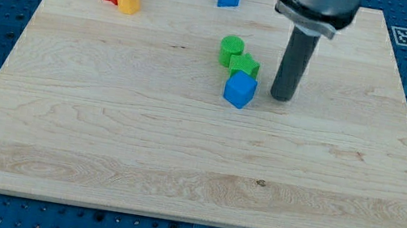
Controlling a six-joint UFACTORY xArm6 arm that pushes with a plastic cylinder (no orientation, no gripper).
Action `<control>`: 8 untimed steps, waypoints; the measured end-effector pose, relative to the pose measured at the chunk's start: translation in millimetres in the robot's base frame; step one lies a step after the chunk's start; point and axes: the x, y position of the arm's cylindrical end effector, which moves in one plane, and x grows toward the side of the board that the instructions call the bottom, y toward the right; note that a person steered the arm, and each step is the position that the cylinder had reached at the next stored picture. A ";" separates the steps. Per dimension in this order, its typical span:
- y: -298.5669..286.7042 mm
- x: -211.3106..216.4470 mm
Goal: Slide the blue cube to the center right
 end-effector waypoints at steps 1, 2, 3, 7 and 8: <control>9.2 44.4; -24.5 61.7; -72.3 53.7; -75.2 -4.9; -64.2 -6.7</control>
